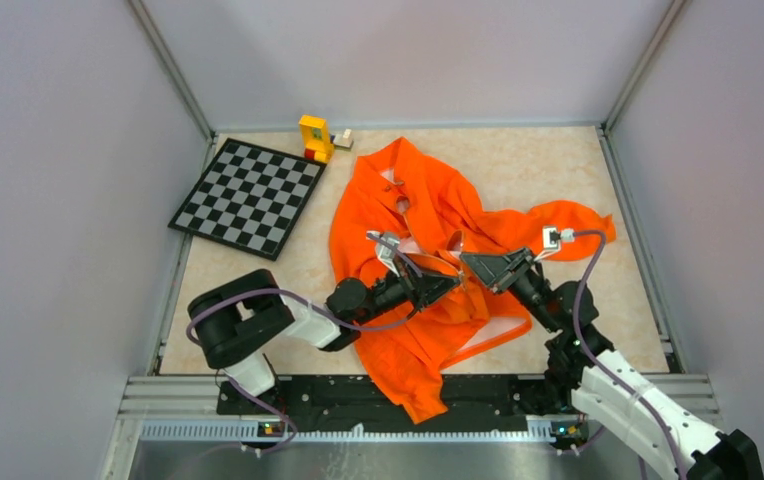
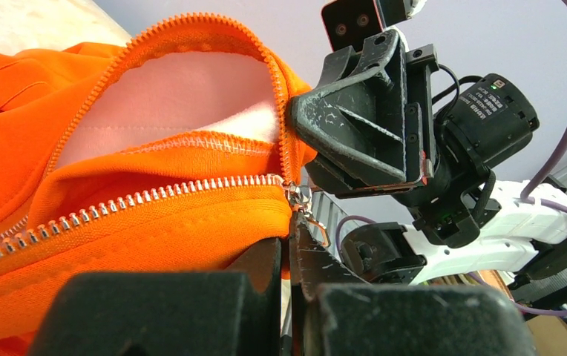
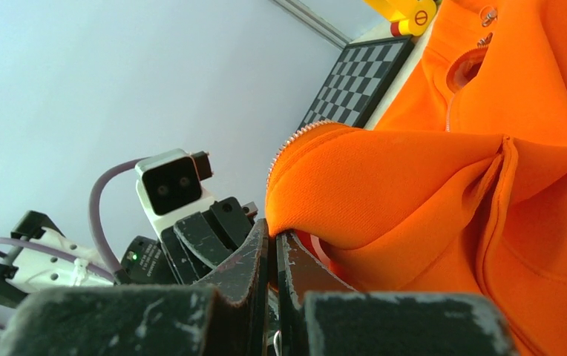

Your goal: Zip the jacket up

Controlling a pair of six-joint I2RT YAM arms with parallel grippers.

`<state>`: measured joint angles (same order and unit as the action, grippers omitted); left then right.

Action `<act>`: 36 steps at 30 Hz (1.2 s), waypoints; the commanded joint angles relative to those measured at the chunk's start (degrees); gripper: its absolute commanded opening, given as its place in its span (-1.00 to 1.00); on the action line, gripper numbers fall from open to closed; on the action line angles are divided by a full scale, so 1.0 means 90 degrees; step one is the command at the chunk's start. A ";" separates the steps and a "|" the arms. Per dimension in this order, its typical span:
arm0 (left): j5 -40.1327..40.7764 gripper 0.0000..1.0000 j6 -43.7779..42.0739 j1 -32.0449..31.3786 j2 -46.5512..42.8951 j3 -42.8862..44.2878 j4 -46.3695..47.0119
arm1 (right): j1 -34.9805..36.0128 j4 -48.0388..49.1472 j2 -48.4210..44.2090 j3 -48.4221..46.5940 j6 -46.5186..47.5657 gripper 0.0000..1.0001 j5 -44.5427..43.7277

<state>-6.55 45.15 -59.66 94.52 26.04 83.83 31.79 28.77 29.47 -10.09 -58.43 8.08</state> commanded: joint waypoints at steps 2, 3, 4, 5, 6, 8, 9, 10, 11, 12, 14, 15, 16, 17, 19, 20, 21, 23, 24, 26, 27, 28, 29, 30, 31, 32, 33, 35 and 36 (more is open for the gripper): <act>-0.0365 -1.00 -0.0093 -0.0159 0.0231 0.0117 -0.0205 | 0.0042 0.1146 0.0168 -0.0279 -0.0528 -1.00 -0.0614; -0.0337 -1.00 -0.0111 -0.0182 0.0260 0.0097 -0.0296 | 0.0042 0.1287 0.0257 -0.0296 -0.0571 -1.00 -0.0668; -0.0320 -1.00 -0.0076 -0.0203 0.0284 0.0045 -0.0349 | 0.0042 0.1439 0.0365 -0.0345 -0.0583 -1.00 -0.0703; -0.0302 -1.00 -0.0009 -0.0214 0.0309 -0.0051 -0.0336 | 0.0042 0.1519 0.0488 -0.0419 -0.0561 -1.00 -0.0684; -0.0291 -1.00 0.0079 -0.0217 0.0323 -0.0158 -0.0265 | 0.0042 0.1505 0.0596 -0.0511 -0.0501 -1.00 -0.0633; -0.0318 -1.00 0.0239 -0.0217 0.0347 -0.0284 -0.0192 | 0.0042 0.1247 0.0711 -0.0644 -0.0330 -1.00 -0.0467; -0.0354 -1.00 0.0312 -0.0217 0.0335 -0.0303 -0.0209 | 0.0042 0.0852 0.0713 -0.0744 -0.0182 -1.00 -0.0363; -0.0384 -1.00 0.0411 -0.0218 0.0324 -0.0321 -0.0208 | 0.0042 0.0313 0.0701 -0.0874 0.0030 -1.00 -0.0248; -0.0417 -1.00 0.0479 -0.0217 0.0305 -0.0320 -0.0181 | 0.0042 -0.0282 0.0712 -0.1017 0.0275 -1.00 -0.0131; -0.0456 -1.00 0.0527 -0.0217 0.0294 -0.0311 -0.0192 | 0.0042 -0.0861 0.0755 -0.1175 0.0549 -1.00 -0.0004; -0.0481 -1.00 0.0631 -0.0217 0.0284 -0.0297 -0.0287 | 0.0042 -0.2345 0.0920 -0.1680 0.0964 -0.87 0.0030; -0.0499 -1.00 0.0687 -0.0222 0.0299 -0.0305 -0.0292 | 0.0042 -0.2905 0.1024 -0.1886 0.1186 -0.76 0.0068; -0.0516 -1.00 0.0754 -0.0222 0.0336 -0.0324 -0.0250 | 0.0042 -0.3400 0.1113 -0.2050 0.1442 -0.67 0.0130; -0.0524 -1.00 0.0830 -0.0218 0.0391 -0.0351 -0.0153 | 0.0042 -0.3838 0.1177 -0.2221 0.1655 -0.60 0.0128; -0.0572 -1.00 0.1009 -0.0210 0.0544 -0.0380 0.0041 | 0.0042 -0.4628 0.1270 -0.2527 0.1987 -0.40 0.0095; -0.0617 -1.00 0.1109 -0.0205 0.0622 -0.0382 0.0145 | 0.0042 -0.4936 0.1300 -0.2699 0.2121 -0.26 0.0086; -0.0656 -1.00 0.1182 -0.0198 0.0682 -0.0375 0.0210 | 0.0042 -0.5258 0.1333 -0.2858 0.2289 -0.10 0.0070; -0.0697 -1.00 0.1260 -0.0183 0.0726 -0.0379 0.0226 | 0.0042 -0.6084 0.1464 -0.3313 0.2569 0.04 -0.0080; -0.0691 -1.00 0.1258 -0.0174 0.0712 -0.0404 0.0226 | 0.0042 -0.6582 0.1553 -0.3595 0.2704 0.08 -0.0191; -0.0671 -1.00 0.1244 -0.0155 0.0645 -0.0454 0.0186 | 0.0042 -0.7496 0.1767 -0.4159 0.2920 0.17 -0.0330; -0.0656 -1.00 0.1244 -0.0144 0.0605 -0.0472 0.0165 | 0.0042 -0.7948 0.1870 -0.4460 0.3032 0.25 -0.0367; -0.0643 -1.00 0.1235 -0.0142 0.0576 -0.0489 0.0154 | 0.0042 -0.8338 0.1969 -0.4711 0.3168 0.46 -0.0356; -0.0648 -1.00 0.1234 -0.0139 0.0543 -0.0500 0.0135 | 0.0042 -0.8771 0.2072 -0.4978 0.3346 0.56 -0.0294; -0.0663 -1.00 0.1234 -0.0136 0.0527 -0.0501 0.0130 | 0.0042 -0.9198 0.2172 -0.5274 0.3536 0.61 -0.0308; -0.0682 -1.00 0.1234 -0.0134 0.0516 -0.0489 0.0134 | 0.0042 -0.9681 0.2257 -0.5549 0.3712 0.63 -0.0453; -0.0716 -1.00 0.1234 -0.0139 0.0514 -0.0475 0.0129 | 0.0042 -1.0070 0.2313 -0.5810 0.3856 0.64 -0.0612; -0.0752 -1.00 0.1247 -0.0134 0.0521 -0.0456 0.0129 | 0.0042 -1.0351 0.2347 -0.6025 0.4059 0.65 -0.0633; -0.0767 -1.00 0.1271 -0.0136 0.0542 -0.0442 0.0157 | 0.0042 -1.0718 0.2438 -0.6214 0.4341 0.66 -0.0061; -0.0759 -1.00 0.1280 -0.0130 0.0543 -0.0431 0.0176 | 0.0047 -1.0827 0.2497 -0.6138 0.4498 0.56 0.0422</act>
<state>-12.14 56.05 -60.88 100.77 22.26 83.22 32.14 -55.11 50.76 -61.95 -25.93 5.28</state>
